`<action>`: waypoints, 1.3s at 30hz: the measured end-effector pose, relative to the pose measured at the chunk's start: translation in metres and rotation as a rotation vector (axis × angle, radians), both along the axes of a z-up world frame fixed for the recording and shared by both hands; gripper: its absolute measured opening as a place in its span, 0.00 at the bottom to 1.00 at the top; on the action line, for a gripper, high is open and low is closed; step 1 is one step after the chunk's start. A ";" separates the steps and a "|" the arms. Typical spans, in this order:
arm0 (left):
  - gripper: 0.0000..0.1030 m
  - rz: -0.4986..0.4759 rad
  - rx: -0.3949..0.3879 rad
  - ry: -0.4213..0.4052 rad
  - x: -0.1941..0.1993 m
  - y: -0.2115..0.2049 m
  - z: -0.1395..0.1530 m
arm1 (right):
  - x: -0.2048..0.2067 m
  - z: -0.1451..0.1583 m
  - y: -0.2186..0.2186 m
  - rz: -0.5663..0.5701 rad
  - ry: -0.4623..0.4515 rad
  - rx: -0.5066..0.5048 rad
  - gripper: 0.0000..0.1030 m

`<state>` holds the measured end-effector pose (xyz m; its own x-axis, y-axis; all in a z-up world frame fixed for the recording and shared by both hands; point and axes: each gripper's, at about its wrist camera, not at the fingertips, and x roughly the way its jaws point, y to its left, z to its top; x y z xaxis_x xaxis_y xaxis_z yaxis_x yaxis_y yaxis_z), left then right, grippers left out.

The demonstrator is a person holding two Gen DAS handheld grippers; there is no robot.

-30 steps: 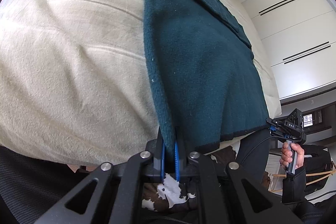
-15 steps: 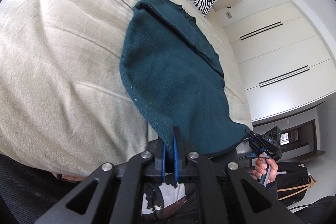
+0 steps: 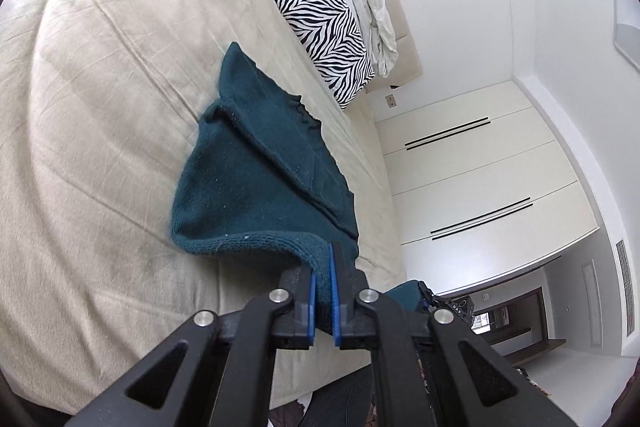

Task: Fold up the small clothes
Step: 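Lift the hem with the left gripper and fold it up over the sweater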

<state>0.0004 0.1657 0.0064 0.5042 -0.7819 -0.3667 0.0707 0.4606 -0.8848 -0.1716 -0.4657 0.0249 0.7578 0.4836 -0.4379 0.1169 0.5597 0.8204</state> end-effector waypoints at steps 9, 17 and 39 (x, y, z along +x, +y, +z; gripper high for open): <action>0.06 0.066 -0.078 -0.018 0.062 0.002 0.005 | 0.070 0.011 -0.025 -0.085 -0.040 -0.010 0.06; 0.06 0.084 -0.105 -0.007 0.116 -0.006 0.002 | 0.136 -0.001 -0.032 -0.127 -0.017 -0.045 0.06; 0.30 0.162 0.038 0.162 0.275 -0.025 -0.068 | 0.344 -0.093 -0.040 -0.146 0.248 -0.157 0.16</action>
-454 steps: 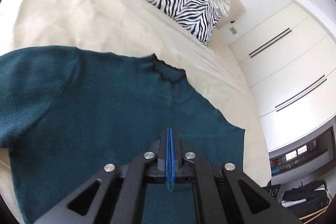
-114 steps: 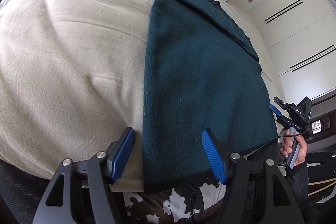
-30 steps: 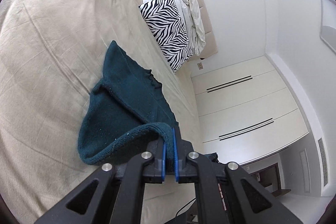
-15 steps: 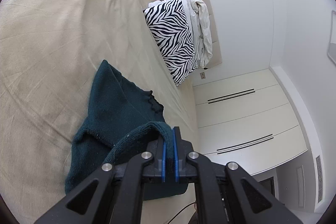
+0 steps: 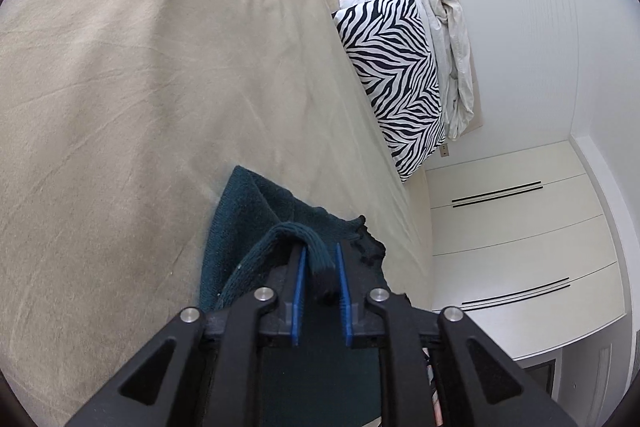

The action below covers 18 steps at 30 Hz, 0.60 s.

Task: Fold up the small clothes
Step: 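Lift the hem with the left gripper and fold it up over the sweater, then lower the folded hem and open the left gripper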

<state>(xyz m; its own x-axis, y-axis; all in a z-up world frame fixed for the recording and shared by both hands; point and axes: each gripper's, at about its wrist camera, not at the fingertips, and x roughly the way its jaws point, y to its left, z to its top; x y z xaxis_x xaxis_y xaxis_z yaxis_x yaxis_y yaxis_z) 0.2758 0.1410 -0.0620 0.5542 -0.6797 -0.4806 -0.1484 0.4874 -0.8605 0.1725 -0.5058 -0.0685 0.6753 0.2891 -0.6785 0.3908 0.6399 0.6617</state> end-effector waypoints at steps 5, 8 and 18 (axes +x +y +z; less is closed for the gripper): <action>0.48 -0.006 0.047 -0.036 -0.020 0.002 0.006 | -0.003 -0.008 -0.002 -0.034 -0.038 -0.015 0.57; 0.48 -0.020 0.072 -0.069 -0.041 0.002 0.015 | -0.017 -0.002 -0.003 -0.024 -0.041 -0.041 0.57; 0.48 -0.054 0.222 -0.072 -0.108 -0.002 0.002 | -0.091 0.015 0.031 0.179 -0.049 -0.271 0.50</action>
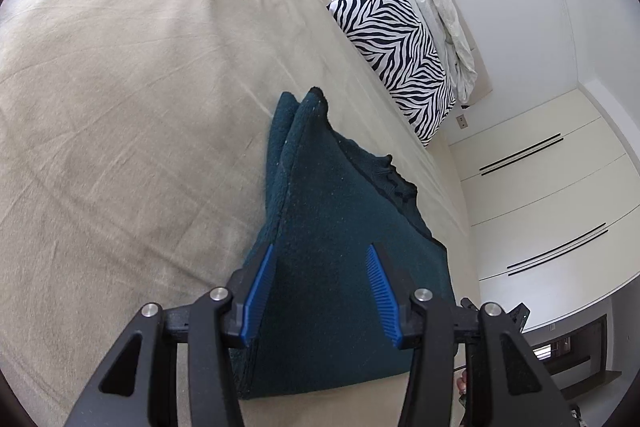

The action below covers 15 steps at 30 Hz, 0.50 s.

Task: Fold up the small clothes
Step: 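Lower the folded hem and open the left gripper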

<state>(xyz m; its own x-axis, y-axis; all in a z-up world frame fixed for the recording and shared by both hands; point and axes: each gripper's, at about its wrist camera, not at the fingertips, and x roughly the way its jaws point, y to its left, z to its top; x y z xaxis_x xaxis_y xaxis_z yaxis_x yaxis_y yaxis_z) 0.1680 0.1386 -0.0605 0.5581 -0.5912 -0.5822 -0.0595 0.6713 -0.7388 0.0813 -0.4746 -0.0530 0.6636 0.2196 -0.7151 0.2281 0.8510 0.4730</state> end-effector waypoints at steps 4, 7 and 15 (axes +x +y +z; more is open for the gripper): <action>0.48 -0.023 0.069 -0.018 -0.022 -0.007 -0.003 | -0.018 -0.004 0.008 0.036 0.011 -0.041 0.44; 0.48 -0.045 0.138 -0.047 -0.029 -0.016 0.002 | -0.027 -0.010 0.010 0.044 0.037 -0.062 0.39; 0.48 -0.080 0.177 -0.055 -0.030 -0.027 -0.001 | -0.033 -0.014 0.010 0.049 0.062 -0.115 0.33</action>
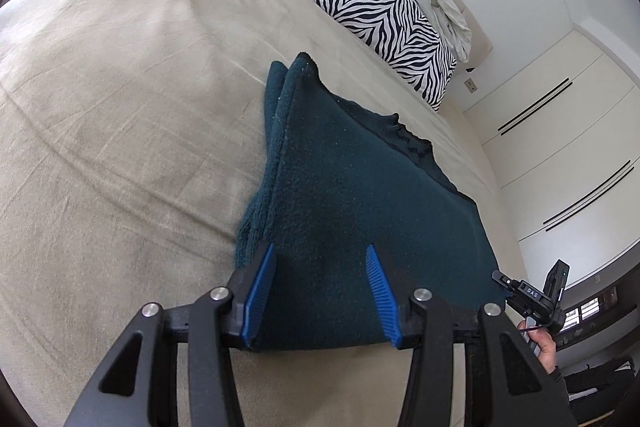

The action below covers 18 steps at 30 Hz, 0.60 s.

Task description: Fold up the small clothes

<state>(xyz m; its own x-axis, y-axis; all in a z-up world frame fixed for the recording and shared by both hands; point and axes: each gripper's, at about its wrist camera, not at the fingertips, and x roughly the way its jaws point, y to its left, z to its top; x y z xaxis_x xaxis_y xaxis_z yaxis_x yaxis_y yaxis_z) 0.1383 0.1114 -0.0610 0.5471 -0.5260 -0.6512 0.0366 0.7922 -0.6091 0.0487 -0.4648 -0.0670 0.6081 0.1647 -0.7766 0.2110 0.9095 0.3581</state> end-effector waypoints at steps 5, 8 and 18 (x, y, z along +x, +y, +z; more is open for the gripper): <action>0.43 -0.005 0.030 -0.009 0.001 -0.005 0.001 | -0.006 0.006 0.000 0.006 -0.009 -0.021 0.19; 0.34 -0.005 0.039 -0.009 0.002 -0.006 0.001 | -0.012 0.009 0.001 0.007 -0.016 -0.041 0.13; 0.04 -0.003 0.051 0.012 0.005 -0.003 -0.008 | -0.025 0.018 0.007 0.031 -0.015 -0.073 0.05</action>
